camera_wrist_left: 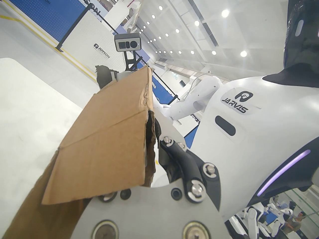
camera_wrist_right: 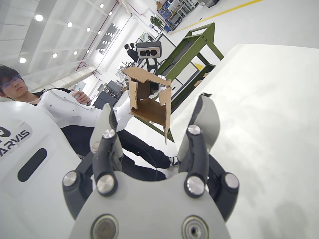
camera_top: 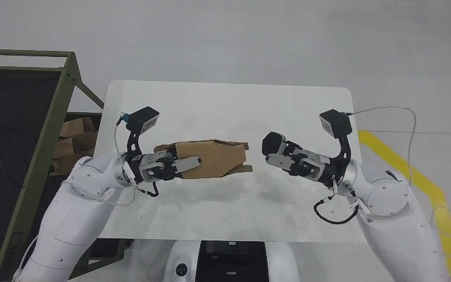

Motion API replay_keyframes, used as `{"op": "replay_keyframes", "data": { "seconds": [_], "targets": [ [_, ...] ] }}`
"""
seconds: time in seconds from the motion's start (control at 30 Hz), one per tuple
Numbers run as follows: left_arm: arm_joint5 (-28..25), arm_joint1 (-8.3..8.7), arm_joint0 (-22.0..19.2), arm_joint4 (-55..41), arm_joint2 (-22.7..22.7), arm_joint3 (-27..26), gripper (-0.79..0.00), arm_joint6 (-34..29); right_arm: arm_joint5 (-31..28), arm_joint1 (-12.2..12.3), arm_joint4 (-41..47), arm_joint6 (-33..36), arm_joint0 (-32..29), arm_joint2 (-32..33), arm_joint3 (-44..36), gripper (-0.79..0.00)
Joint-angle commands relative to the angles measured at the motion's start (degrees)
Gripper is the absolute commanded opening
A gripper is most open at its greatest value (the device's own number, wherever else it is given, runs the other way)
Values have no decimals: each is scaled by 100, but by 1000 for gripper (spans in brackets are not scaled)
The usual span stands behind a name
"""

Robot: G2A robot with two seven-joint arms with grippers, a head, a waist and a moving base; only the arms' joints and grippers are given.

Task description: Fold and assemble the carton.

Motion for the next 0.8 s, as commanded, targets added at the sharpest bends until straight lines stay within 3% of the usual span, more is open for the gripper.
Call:
{"op": "replay_keyframes", "data": {
  "seconds": [0.0, 0.3, 0.77],
  "targets": [
    [-96, -6, 13, 228, -33, -41, -785, 100, -50, 0, 82, 31, 0, -16, 11, 0],
    [-269, -36, 85, 704, -36, -163, -785, 510, -160, -21, 466, 344, 237, -288, 69, 0],
    [-143, -33, -10, 752, 80, -57, -785, 505, -747, -77, 1796, 1044, 700, -697, 347, 0]
  ]
}}
